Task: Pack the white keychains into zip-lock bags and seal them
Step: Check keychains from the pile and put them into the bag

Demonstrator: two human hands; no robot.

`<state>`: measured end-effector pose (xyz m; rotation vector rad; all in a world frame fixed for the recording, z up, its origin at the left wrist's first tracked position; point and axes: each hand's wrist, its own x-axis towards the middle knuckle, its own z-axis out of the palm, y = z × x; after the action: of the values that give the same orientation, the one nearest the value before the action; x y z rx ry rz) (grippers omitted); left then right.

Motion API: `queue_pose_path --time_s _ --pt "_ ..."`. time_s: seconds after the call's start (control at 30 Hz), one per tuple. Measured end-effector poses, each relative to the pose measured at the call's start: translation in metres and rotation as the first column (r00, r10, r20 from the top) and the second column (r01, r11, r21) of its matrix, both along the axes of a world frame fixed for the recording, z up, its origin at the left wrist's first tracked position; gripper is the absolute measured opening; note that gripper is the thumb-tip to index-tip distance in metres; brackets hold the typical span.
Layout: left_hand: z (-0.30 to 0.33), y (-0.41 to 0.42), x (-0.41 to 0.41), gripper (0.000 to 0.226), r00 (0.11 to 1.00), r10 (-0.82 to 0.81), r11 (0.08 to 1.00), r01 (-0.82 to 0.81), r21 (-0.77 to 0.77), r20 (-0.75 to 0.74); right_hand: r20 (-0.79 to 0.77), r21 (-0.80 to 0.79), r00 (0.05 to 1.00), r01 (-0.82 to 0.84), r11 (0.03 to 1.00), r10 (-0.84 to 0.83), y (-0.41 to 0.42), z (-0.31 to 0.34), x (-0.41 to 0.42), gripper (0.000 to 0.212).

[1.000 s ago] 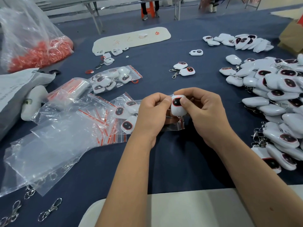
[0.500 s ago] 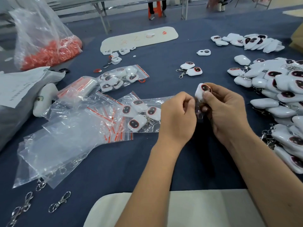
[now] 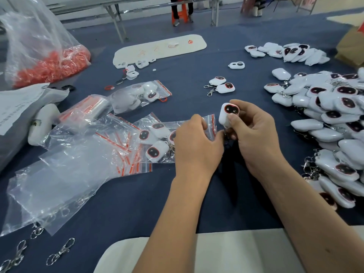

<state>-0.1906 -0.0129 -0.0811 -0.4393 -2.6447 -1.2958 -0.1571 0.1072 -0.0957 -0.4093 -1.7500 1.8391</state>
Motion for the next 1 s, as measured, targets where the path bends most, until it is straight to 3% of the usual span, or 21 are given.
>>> queue_pose_path --time_s 0.13,0.23,0.3,0.53,0.7,0.87,1.0 --pt "0.001 -0.003 -0.001 0.021 1.0 0.015 1.0 -0.015 -0.001 0.026 0.006 0.087 1.0 0.019 0.996 -0.02 0.001 -0.001 0.001 0.021" --pt "0.003 -0.004 -0.001 0.006 0.997 0.036 0.998 -0.04 0.058 0.063 -0.001 0.068 1.0 0.006 0.998 -0.006 0.0 -0.001 0.001 0.02" --pt "0.004 -0.005 -0.002 0.007 0.995 0.041 0.994 -0.05 0.097 0.088 -0.021 0.038 1.0 -0.016 0.999 0.017 -0.003 0.0 0.001 0.02" --pt "0.002 -0.005 -0.005 0.01 0.993 0.037 0.982 -0.057 0.179 0.112 -0.038 0.234 0.999 -0.001 0.972 0.01 -0.007 0.001 0.004 0.024" --pt "0.005 -0.004 -0.005 0.012 0.994 0.055 0.958 -0.08 0.276 0.097 -0.084 0.023 0.993 -0.075 0.997 0.077 -0.011 0.002 0.004 0.021" --pt "0.006 -0.004 -0.005 0.013 0.995 0.087 0.941 -0.095 0.324 0.037 0.017 -0.03 0.998 -0.06 0.998 0.061 -0.012 0.004 0.005 0.022" --pt "0.008 -0.003 -0.003 0.013 0.998 0.057 0.938 -0.041 0.345 -0.036 0.156 0.14 0.986 -0.081 0.987 0.059 -0.011 0.003 0.006 0.026"
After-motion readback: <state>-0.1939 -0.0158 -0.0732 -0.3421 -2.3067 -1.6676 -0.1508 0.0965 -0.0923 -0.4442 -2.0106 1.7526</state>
